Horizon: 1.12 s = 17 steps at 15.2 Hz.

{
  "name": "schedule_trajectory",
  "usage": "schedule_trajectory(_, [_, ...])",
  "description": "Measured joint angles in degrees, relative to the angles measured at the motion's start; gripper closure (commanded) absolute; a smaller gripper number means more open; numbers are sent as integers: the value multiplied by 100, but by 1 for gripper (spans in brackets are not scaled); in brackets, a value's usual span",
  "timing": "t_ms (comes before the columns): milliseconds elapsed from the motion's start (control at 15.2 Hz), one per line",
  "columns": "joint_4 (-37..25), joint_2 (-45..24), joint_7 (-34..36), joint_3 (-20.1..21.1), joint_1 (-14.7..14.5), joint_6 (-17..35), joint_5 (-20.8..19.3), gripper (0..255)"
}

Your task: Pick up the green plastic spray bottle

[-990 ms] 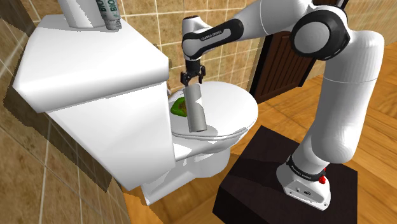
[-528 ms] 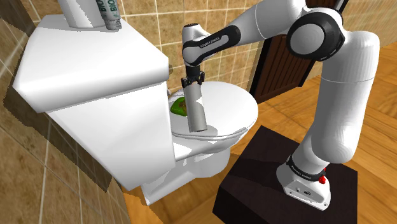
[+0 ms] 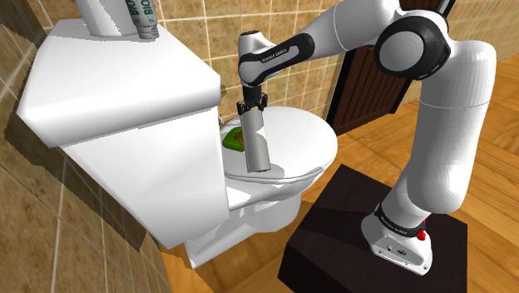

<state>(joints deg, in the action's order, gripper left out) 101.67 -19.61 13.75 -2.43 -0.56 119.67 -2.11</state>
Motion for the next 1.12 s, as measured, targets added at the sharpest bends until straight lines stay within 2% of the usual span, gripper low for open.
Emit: schedule_trajectory(1122, [-629, 358, -33, -5, -3, -987, -1, 255])
